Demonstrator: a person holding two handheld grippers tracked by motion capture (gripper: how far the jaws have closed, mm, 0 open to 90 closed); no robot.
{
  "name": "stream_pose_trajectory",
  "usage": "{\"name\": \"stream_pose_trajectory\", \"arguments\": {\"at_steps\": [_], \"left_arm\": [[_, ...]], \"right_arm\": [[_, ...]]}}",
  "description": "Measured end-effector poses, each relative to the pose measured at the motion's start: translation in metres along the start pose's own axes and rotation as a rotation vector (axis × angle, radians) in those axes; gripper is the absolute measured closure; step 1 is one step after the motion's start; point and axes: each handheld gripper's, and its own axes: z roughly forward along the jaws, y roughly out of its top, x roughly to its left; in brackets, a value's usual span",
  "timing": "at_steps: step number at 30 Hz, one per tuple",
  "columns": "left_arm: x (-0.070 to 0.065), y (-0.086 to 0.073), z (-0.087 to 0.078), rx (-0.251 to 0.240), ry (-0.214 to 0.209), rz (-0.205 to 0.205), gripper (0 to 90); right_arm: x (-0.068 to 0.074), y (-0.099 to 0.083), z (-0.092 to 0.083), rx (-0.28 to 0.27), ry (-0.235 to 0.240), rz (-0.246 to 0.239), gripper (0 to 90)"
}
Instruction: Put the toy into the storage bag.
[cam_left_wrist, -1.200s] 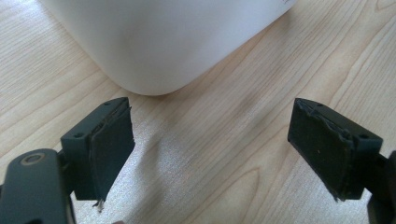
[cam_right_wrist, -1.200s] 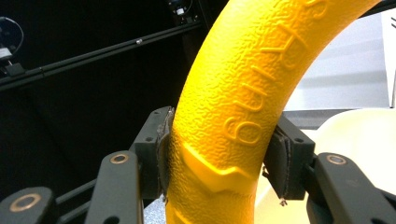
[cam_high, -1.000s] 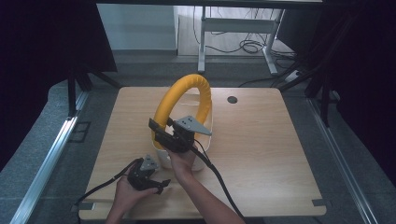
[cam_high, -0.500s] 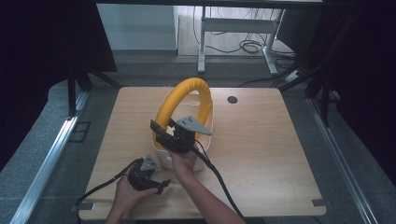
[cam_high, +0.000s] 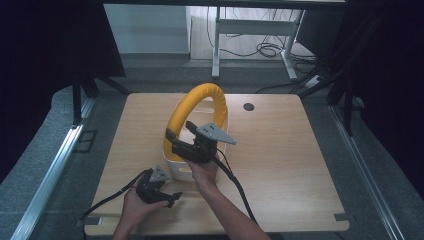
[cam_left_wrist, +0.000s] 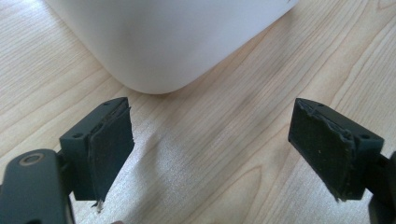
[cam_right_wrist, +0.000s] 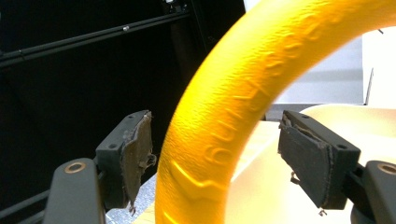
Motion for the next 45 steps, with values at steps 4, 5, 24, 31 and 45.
{"name": "stream_pose_trajectory", "arguments": {"at_steps": [4,5,24,31,45], "left_arm": [[0.002,-0.003,-0.003,-0.004,0.008,-0.018,14.3],[0.003,-0.003,-0.004,-0.009,0.009,-0.018,14.3],[0.003,-0.005,-0.005,-0.010,0.030,-0.017,14.5],[0.003,-0.005,-0.006,-0.013,0.034,-0.020,14.6],[0.004,-0.006,-0.004,-0.015,0.032,-0.030,14.7]], "right_arm": [[-0.008,0.001,-0.014,-0.026,-0.015,0.006,26.9],[-0.008,0.001,-0.014,-0.026,-0.015,0.006,26.9],[-0.114,-0.012,-0.106,0.030,-0.179,-0.080,36.2],[-0.148,-0.026,-0.130,0.083,-0.232,-0.090,38.3],[-0.188,-0.050,-0.158,0.197,-0.240,-0.091,39.0]]}}
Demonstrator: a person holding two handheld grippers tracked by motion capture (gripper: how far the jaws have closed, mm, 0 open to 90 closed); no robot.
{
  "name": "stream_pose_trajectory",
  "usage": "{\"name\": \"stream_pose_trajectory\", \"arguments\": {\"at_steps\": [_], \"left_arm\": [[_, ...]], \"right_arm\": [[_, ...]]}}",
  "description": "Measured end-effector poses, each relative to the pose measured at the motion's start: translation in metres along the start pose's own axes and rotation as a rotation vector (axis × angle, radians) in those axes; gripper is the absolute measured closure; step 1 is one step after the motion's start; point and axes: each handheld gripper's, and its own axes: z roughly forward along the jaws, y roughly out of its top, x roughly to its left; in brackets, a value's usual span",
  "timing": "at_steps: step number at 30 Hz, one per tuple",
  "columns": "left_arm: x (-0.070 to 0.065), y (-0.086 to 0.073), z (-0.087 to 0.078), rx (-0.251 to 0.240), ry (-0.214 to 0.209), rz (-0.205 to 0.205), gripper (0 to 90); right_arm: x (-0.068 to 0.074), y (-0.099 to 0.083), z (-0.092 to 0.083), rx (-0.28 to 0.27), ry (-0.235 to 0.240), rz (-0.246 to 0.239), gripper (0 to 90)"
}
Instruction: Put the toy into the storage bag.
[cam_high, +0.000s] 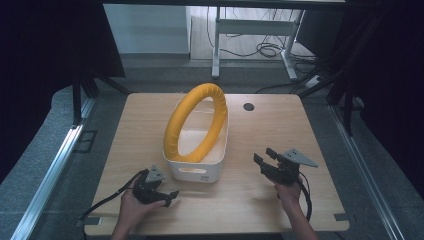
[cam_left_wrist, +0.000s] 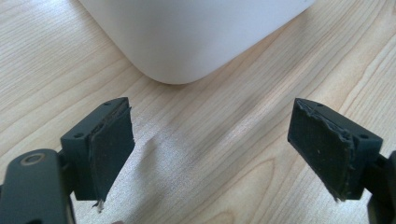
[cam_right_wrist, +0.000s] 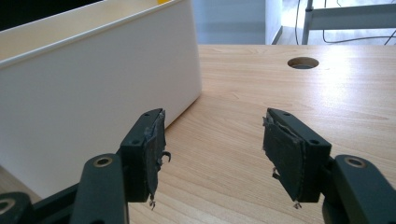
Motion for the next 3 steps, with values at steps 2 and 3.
{"name": "stream_pose_trajectory", "arguments": {"at_steps": [2,3], "left_arm": [[0.0008,0.0002,0.0001,0.000,0.000,0.002,14.6],[0.0007,0.0000,0.0006,-0.002,0.000,-0.001,14.7]], "right_arm": [[0.0004,-0.0010,-0.0012,0.005,0.002,-0.016,38.8],[-0.0004,-0.0024,-0.0008,0.029,0.005,-0.038,38.1]]}}
